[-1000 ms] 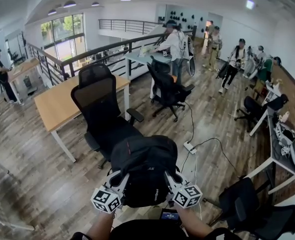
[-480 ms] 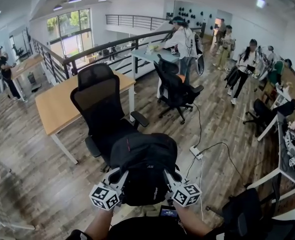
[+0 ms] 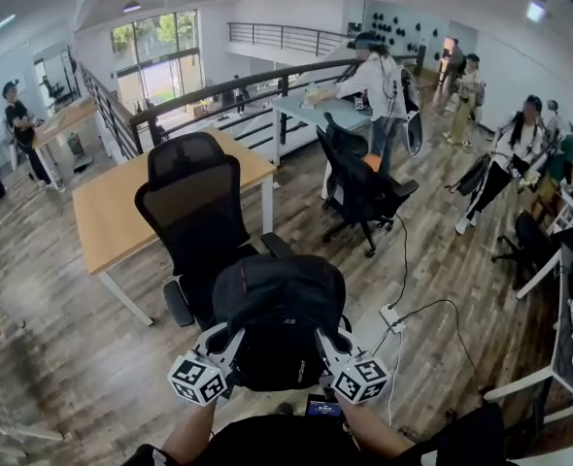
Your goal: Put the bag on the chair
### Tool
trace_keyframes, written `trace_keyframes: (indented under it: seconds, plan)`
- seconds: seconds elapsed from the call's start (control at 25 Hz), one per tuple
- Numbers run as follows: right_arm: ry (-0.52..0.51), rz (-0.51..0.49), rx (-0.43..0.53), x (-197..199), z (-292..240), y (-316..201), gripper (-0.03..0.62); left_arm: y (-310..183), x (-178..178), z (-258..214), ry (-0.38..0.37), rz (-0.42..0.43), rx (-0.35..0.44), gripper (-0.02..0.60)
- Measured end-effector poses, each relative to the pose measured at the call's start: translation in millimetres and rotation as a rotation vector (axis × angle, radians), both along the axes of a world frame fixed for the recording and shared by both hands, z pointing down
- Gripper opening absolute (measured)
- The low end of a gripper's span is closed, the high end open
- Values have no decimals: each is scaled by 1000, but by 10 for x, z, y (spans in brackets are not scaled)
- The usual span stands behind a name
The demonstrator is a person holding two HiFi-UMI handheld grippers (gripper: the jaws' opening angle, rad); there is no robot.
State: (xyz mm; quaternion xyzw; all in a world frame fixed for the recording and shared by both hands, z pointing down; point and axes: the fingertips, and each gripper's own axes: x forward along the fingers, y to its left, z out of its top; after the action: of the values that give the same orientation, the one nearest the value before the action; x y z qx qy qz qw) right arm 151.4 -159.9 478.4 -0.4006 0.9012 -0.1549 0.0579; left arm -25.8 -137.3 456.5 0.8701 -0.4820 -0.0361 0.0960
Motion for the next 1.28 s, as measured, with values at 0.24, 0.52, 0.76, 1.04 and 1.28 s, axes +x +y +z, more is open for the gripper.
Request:
trace_keyframes:
  seconds: [0.24,0.52,0.76,1.04,1.28]
  plan:
    - [15,-50,12,-107,-42,-705,29,-586,-94,-1,9,-49,4,60]
    - [11,-97,-15,-330,31,-1331,29,-1120,-303,43,18,-85,3,60]
    - [7,-139,-45,-724,111,-1919,29,-1648,-684,110,27,-115,-8,60]
    - [22,-197,-71,-1227,264,-2681,29,-2313,-1145,269,55,-147,-46,60]
    - [52,-241,-93,-1618,397,-3159,29,-2678,-1495,410,96,-172,-67,60]
